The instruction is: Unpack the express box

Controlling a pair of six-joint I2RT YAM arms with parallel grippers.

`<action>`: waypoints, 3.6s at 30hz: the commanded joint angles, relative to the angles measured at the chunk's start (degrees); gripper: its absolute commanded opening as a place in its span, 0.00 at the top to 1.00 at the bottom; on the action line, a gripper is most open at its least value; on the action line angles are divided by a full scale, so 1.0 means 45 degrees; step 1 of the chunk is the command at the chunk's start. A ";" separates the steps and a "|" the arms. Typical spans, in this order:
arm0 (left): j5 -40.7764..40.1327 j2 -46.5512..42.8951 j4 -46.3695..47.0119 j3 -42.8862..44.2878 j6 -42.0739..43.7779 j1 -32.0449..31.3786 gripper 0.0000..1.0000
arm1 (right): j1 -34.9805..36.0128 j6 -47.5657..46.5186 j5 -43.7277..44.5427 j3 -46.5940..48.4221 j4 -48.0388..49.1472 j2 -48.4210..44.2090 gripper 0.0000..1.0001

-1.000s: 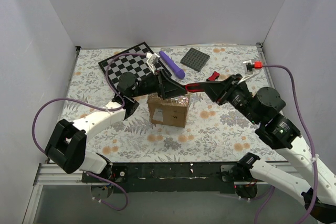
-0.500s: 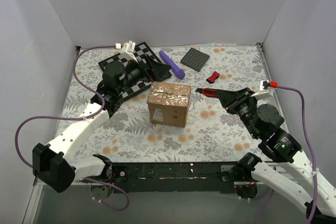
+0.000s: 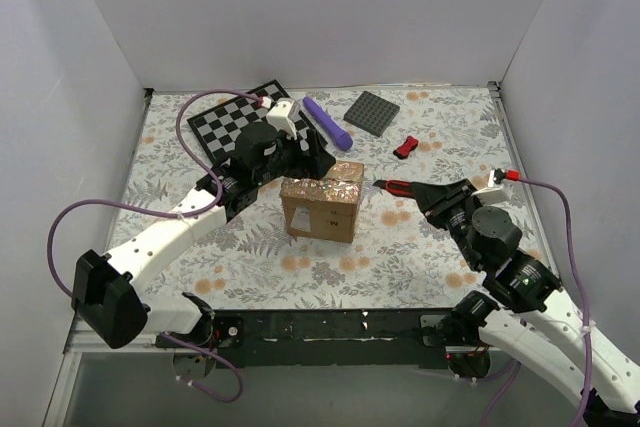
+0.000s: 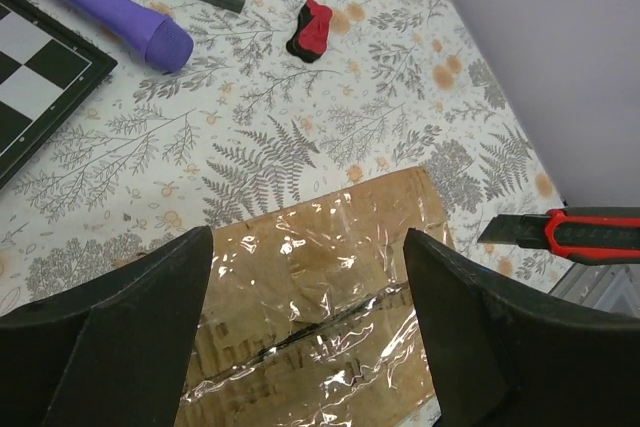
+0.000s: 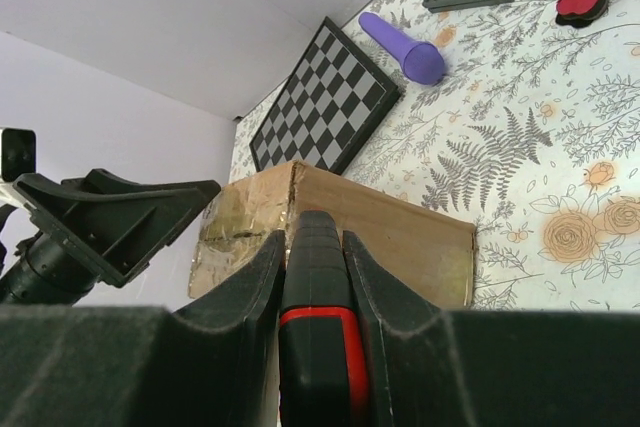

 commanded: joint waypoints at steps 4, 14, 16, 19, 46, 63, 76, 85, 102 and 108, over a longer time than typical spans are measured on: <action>-0.0813 -0.0229 -0.0930 0.0223 0.0802 -0.0358 0.24 | 0.0019 0.0353 0.0223 -0.0446 0.1785 0.0078 0.99; -0.0813 -0.0033 -0.0736 0.0144 0.0567 -0.0417 0.22 | 0.0039 0.0471 0.0184 -0.0857 0.2938 0.0175 0.99; -0.0813 -0.0013 -0.0697 0.0222 0.0529 -0.0417 0.21 | 0.0020 0.0510 0.0067 -0.0837 0.2957 0.0332 0.99; -0.1611 -0.0228 -0.0464 0.0359 0.0392 -0.0417 0.15 | 0.0039 0.0413 0.0067 -0.0895 0.3035 0.0274 0.99; 0.1881 -0.3195 -0.0931 -0.2256 -0.1678 0.2512 0.28 | 0.0020 -0.0662 0.0321 -0.0309 0.1356 -0.0957 0.99; 0.3719 -0.3178 -0.0638 -0.3117 -0.1581 0.2649 0.60 | 0.0020 -0.0740 0.0047 -0.0368 0.2156 -0.0528 0.99; 0.4109 -0.3041 -0.0774 -0.3449 -0.1327 0.2708 0.67 | 0.0020 -0.0935 -0.0031 -0.0134 0.2820 -0.0078 0.99; 0.4363 -0.3021 -0.0384 -0.3625 -0.1581 0.2708 0.94 | 0.0020 -0.0838 -0.0031 -0.0153 0.2957 0.0175 0.99; 0.4051 -0.3138 0.0416 -0.3840 -0.4176 0.2708 1.00 | 0.0020 -0.0740 0.0340 0.0023 0.1864 -0.0469 0.99; 0.2981 -0.3488 0.0826 -0.4211 -0.5643 0.2708 1.00 | 0.0020 -0.0447 0.0672 -0.0153 0.1707 -0.0645 0.99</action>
